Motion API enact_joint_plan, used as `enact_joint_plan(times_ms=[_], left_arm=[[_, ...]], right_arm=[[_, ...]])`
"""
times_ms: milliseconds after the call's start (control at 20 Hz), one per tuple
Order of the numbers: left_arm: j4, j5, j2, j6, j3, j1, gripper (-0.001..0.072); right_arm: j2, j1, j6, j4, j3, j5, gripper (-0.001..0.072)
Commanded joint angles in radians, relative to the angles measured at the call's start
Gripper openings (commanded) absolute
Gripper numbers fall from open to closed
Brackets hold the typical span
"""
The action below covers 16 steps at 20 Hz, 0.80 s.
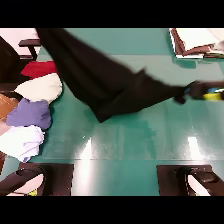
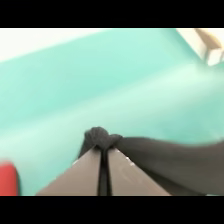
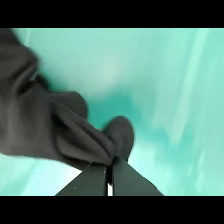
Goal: Fold the shirts.
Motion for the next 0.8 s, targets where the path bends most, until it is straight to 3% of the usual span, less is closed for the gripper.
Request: enact_joint_plan(times_ms=[0, 250, 500, 600, 750], left_arm=[[-0.024, 0.016, 0.148, 0.000, 0.119, 0.000, 0.0023], [-0.043, 0.126, 0.269, -0.001, 0.132, 0.000, 0.0023], [0.021, 0.103, 0.203, -0.010, 0.085, 0.000, 0.0023], [0.070, 0.061, 0.119, -0.048, 0.040, 0.001, 0.0023], [0.079, -0.030, -0.081, -0.077, -0.027, 0.001, 0.0023]], right_arm=[[0.085, -0.100, -0.035, -0.037, 0.245, 0.055, 0.0015], [0.006, -0.211, -0.096, -0.037, 0.573, 0.164, 0.0014], [-0.235, -0.255, -0.103, -0.035, 0.920, 0.287, 0.0014], [-0.321, -0.232, -0.102, -0.036, 0.929, 0.285, 0.0014], [-0.444, -0.198, -0.101, -0.035, 0.771, 0.284, 0.0014]])
